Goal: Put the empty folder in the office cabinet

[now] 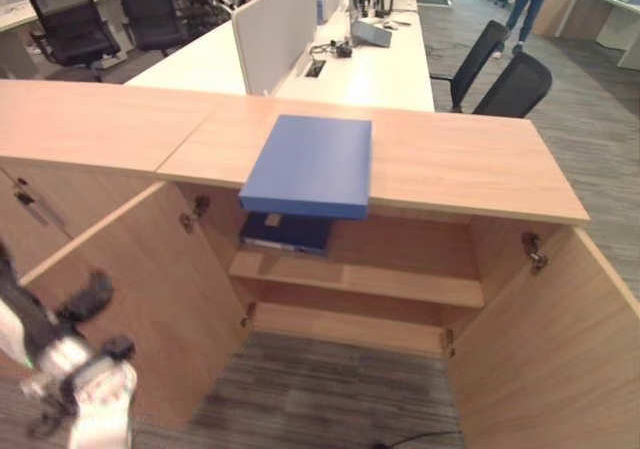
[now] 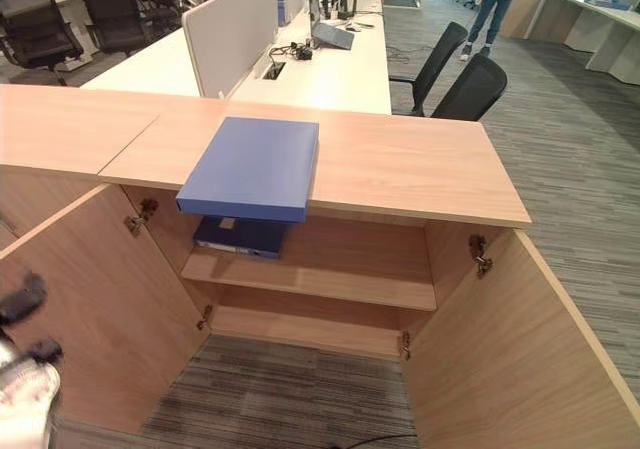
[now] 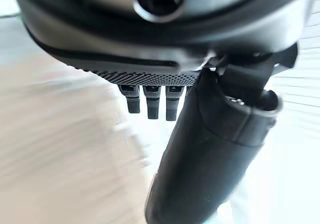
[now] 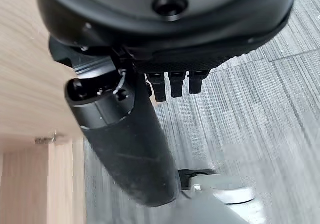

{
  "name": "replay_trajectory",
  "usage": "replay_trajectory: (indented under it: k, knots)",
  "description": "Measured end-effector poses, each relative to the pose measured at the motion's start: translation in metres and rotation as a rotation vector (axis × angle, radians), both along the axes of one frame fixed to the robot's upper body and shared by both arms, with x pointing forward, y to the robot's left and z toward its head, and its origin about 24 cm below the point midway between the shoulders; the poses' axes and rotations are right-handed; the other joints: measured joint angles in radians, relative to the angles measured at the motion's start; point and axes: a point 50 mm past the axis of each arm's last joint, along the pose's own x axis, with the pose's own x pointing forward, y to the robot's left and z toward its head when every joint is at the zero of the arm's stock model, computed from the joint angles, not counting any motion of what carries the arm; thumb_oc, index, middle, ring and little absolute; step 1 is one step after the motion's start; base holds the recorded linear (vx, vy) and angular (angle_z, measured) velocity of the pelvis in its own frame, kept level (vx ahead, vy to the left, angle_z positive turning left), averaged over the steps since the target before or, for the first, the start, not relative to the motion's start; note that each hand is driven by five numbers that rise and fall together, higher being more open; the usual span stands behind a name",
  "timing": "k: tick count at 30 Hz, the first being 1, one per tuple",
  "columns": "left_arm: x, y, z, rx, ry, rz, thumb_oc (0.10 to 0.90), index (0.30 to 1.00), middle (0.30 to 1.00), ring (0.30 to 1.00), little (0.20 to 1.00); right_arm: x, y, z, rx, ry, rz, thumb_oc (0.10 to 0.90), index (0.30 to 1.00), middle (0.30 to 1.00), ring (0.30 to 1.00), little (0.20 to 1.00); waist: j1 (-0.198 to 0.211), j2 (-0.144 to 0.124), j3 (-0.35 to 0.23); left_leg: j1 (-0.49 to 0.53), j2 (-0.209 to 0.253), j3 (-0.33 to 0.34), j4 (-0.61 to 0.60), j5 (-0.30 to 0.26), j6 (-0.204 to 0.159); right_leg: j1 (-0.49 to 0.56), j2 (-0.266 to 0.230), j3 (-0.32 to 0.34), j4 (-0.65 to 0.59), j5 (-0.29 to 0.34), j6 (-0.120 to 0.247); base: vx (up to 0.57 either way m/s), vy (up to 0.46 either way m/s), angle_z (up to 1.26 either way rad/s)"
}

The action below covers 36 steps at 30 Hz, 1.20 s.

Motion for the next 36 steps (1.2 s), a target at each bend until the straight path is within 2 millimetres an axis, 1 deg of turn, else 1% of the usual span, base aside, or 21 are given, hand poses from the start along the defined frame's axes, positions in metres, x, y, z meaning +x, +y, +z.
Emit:
replay_trajectory:
  k: [1, 3, 4, 6, 8, 12, 15, 17, 20, 23, 26, 28, 32, 36]
  knots:
    - [0.013, -0.028, 0.036, 0.185, -0.083, -0.120, 0.800, 0.900, 0.900, 0.900, 0.900, 0.000, 0.001, 0.000, -0.001, -0.009, 0.027, 0.800, 0.900, 0.900, 0.900, 0.900, -0.006, 0.008, -0.002, 0.001, -0.005, 0.001, 0.000, 0.001, 0.002, 0.000, -0.003, 0.001, 0.000, 0.002, 0.001, -0.06, -0.009, -0.01]
    - [0.017, -0.050, 0.048, 0.259, -0.114, -0.237, 0.800, 0.900, 0.900, 0.900, 0.900, 0.004, 0.003, 0.000, 0.004, -0.026, 0.034, 0.800, 0.900, 0.900, 0.900, 0.900, -0.012, 0.023, -0.003, 0.001, -0.006, 0.005, 0.000, -0.001, -0.001, -0.001, -0.004, 0.005, 0.000, 0.002, 0.001, -0.02, -0.007, -0.05]
    - [0.021, -0.070, 0.047, 0.281, -0.101, -0.351, 0.800, 0.900, 0.900, 0.900, 0.900, 0.005, 0.004, 0.000, 0.013, -0.039, 0.039, 0.800, 0.900, 0.900, 0.900, 0.900, -0.014, 0.034, -0.006, 0.002, -0.006, 0.005, 0.000, -0.001, -0.001, -0.001, -0.004, 0.007, 0.000, 0.003, 0.002, -0.02, -0.005, -0.06]
    - [0.025, -0.088, 0.041, 0.320, -0.043, -0.473, 0.800, 0.900, 0.900, 0.900, 0.900, 0.007, 0.005, 0.000, 0.018, -0.046, 0.043, 0.800, 0.900, 0.900, 0.900, 0.900, -0.026, 0.045, -0.004, 0.003, -0.005, 0.006, 0.000, -0.001, -0.001, -0.001, -0.002, 0.009, 0.000, 0.003, 0.001, -0.01, -0.001, -0.02]
    - [0.028, -0.098, 0.033, 0.328, 0.010, -0.545, 0.800, 0.900, 0.900, 0.900, 0.900, 0.010, 0.004, 0.001, 0.017, -0.053, 0.048, 0.800, 0.900, 0.900, 0.900, 0.900, -0.040, 0.048, -0.004, 0.004, -0.003, 0.007, 0.000, 0.000, -0.001, -0.002, 0.001, 0.010, 0.000, 0.003, 0.001, 0.00, 0.000, -0.02]
    - [0.035, -0.125, 0.015, 0.329, 0.142, -0.716, 0.800, 0.900, 0.900, 0.900, 0.900, 0.007, 0.004, 0.001, 0.020, -0.048, 0.051, 0.800, 0.900, 0.900, 0.900, 0.900, -0.047, 0.046, -0.002, 0.008, 0.004, 0.021, 0.000, -0.002, -0.003, -0.002, 0.008, 0.022, 0.000, 0.004, 0.000, 0.00, 0.009, -0.09]
    - [0.038, -0.133, 0.007, 0.337, 0.184, -0.764, 0.800, 0.900, 0.900, 0.900, 0.900, 0.007, 0.004, 0.000, 0.020, -0.048, 0.052, 0.800, 0.900, 0.900, 0.900, 0.900, -0.055, 0.046, -0.002, 0.011, 0.004, 0.025, 0.000, -0.002, -0.003, -0.001, 0.007, 0.025, 0.000, 0.004, 0.000, 0.01, 0.010, -0.04]
    - [0.043, -0.135, 0.000, 0.389, 0.263, -0.790, 0.800, 0.900, 0.900, 0.900, 0.900, 0.010, 0.005, 0.001, 0.021, -0.054, 0.055, 0.800, 0.900, 0.900, 0.900, 0.900, -0.065, 0.046, -0.002, 0.012, 0.003, 0.026, 0.000, -0.002, -0.003, -0.001, 0.006, 0.026, 0.000, 0.004, 0.000, 0.00, 0.000, 0.00]
    - [0.052, -0.138, -0.007, 0.399, 0.306, -0.803, 0.800, 0.900, 0.900, 0.900, 0.900, 0.010, 0.005, 0.001, 0.021, -0.054, 0.056, 0.800, 0.900, 0.900, 0.900, 0.900, -0.067, 0.047, -0.003, 0.014, 0.002, 0.031, 0.000, -0.002, -0.003, -0.001, 0.006, 0.033, 0.000, 0.005, 0.000, 0.01, 0.017, -0.05]
    - [0.057, -0.135, -0.011, 0.419, 0.340, -0.778, 0.800, 0.900, 0.900, 0.900, 0.900, 0.010, 0.005, 0.001, 0.020, -0.052, 0.055, 0.800, 0.900, 0.900, 0.900, 0.900, -0.068, 0.049, -0.004, 0.015, 0.002, 0.035, 0.000, -0.003, -0.003, -0.001, 0.006, 0.036, 0.000, 0.005, 0.000, 0.02, 0.015, -0.04]
    - [0.061, -0.127, -0.021, 0.438, 0.403, -0.727, 0.800, 0.900, 0.900, 0.900, 0.900, 0.010, 0.005, 0.000, 0.022, -0.046, 0.053, 0.800, 0.900, 0.900, 0.900, 0.900, -0.067, 0.051, -0.005, 0.018, 0.001, 0.044, 0.000, -0.004, -0.002, -0.001, 0.007, 0.045, 0.000, 0.007, 0.000, 0.01, 0.014, -0.06]
    - [0.063, -0.124, -0.023, 0.451, 0.424, -0.709, 0.800, 0.900, 0.900, 0.900, 0.900, 0.009, 0.005, 0.000, 0.022, -0.040, 0.052, 0.800, 0.900, 0.900, 0.900, 0.900, -0.068, 0.051, -0.005, 0.020, 0.001, 0.047, 0.000, -0.004, -0.001, -0.001, 0.006, 0.048, 0.000, 0.008, 0.000, 0.01, 0.012, -0.07]
    - [0.071, -0.120, -0.022, 0.538, 0.469, -0.660, 0.800, 0.900, 0.900, 0.900, 0.900, 0.008, 0.005, 0.000, 0.024, -0.025, 0.049, 0.800, 0.900, 0.900, 0.900, 0.900, -0.070, 0.052, -0.006, 0.023, -0.001, 0.050, -0.001, -0.003, 0.000, 0.001, 0.004, 0.050, 0.000, 0.010, 0.000, 0.00, 0.000, 0.00]
    - [0.075, -0.122, -0.021, 0.579, 0.477, -0.646, 0.800, 0.900, 0.900, 0.900, 0.900, 0.010, 0.004, 0.000, 0.024, -0.018, 0.049, 0.800, 0.900, 0.900, 0.900, 0.900, -0.080, 0.052, -0.006, 0.024, -0.003, 0.054, -0.001, -0.003, 0.001, 0.001, 0.003, 0.052, 0.000, 0.013, 0.002, 0.00, 0.002, -0.01]
